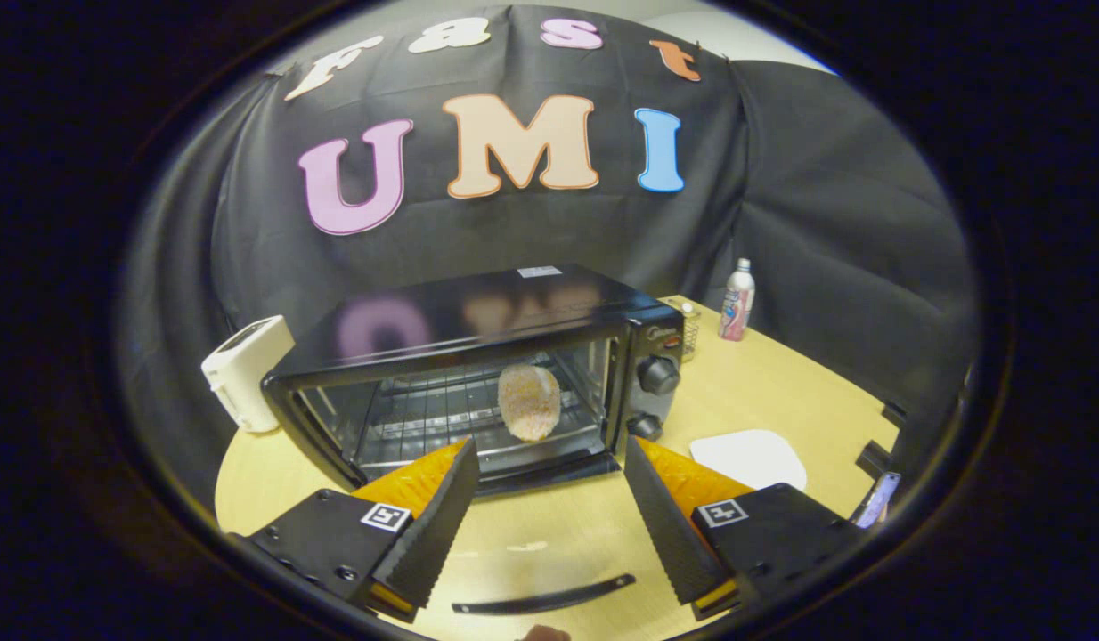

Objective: Open the toaster oven, put the food inside, and close the toaster oven door.

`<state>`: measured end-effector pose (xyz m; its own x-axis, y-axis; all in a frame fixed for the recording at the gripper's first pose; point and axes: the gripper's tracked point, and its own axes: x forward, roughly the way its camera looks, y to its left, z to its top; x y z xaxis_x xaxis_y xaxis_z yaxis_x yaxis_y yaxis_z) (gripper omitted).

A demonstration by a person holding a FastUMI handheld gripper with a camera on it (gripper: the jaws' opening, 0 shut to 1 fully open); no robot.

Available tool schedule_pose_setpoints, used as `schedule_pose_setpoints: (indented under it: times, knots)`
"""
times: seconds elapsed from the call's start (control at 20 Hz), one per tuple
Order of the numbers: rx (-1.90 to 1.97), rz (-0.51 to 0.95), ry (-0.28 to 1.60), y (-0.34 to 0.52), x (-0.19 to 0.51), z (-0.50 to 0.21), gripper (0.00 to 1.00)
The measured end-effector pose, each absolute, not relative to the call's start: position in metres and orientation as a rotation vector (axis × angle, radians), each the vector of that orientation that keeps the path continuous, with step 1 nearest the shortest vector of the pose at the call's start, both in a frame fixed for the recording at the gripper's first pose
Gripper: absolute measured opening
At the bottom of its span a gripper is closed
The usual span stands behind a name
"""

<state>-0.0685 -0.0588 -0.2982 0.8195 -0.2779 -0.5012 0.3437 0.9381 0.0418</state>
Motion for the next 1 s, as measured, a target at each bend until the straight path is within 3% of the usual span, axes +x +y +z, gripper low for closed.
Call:
schedule_pose_setpoints:
  times: [0.2, 0.7, 1.0]
  knots:
    - [0.103, -0.330, 0.523, -0.053, -0.109, -0.304, 1.00]
    - [0.064, -0.165, 0.612, -0.002, -0.192, -0.361, 1.00]
    - [0.022, -0.108, 0.715, 0.019, -0.209, -0.397, 1.00]
